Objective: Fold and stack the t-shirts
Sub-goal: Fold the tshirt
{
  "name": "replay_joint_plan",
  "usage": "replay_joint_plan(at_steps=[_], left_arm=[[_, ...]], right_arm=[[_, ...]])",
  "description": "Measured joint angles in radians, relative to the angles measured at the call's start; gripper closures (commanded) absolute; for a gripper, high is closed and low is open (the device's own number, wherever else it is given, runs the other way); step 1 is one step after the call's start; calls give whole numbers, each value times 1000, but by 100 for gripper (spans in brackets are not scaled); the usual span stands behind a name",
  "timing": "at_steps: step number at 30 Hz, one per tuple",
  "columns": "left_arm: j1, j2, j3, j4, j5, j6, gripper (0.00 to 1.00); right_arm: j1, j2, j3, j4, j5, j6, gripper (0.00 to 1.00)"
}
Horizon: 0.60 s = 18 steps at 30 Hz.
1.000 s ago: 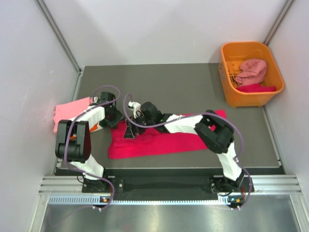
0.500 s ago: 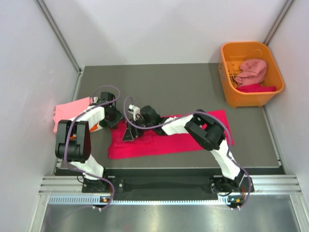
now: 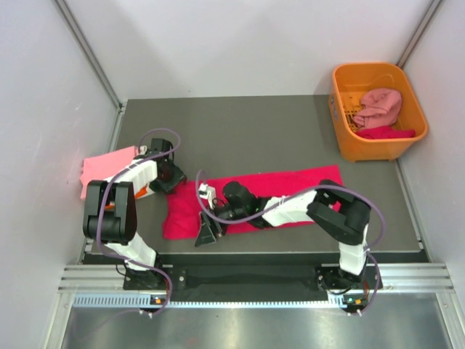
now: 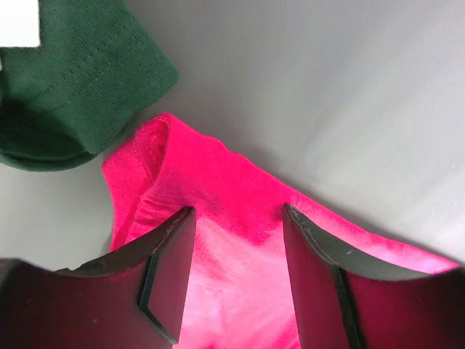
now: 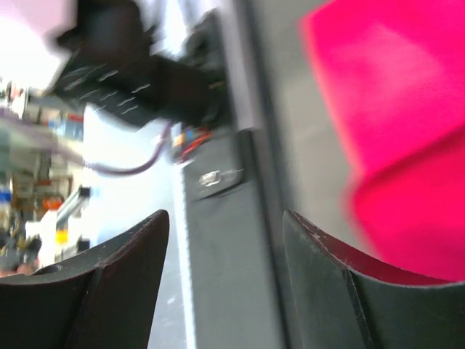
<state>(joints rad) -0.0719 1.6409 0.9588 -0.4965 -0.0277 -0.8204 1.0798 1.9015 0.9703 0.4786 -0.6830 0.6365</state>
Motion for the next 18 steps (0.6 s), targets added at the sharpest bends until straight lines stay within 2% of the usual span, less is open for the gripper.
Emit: replay_joint_plan(at_steps=[4, 9, 18], left_arm=[[0, 0, 0, 0, -6, 0, 44], [0, 0, 0, 0, -8, 3, 44], [0, 0, 0, -1, -7, 7, 44]], right_arm=[[42, -102, -38, -35, 9, -27, 34], [0, -114, -12, -107, 92, -60, 33], [-35, 152, 294, -195, 213, -78, 32]])
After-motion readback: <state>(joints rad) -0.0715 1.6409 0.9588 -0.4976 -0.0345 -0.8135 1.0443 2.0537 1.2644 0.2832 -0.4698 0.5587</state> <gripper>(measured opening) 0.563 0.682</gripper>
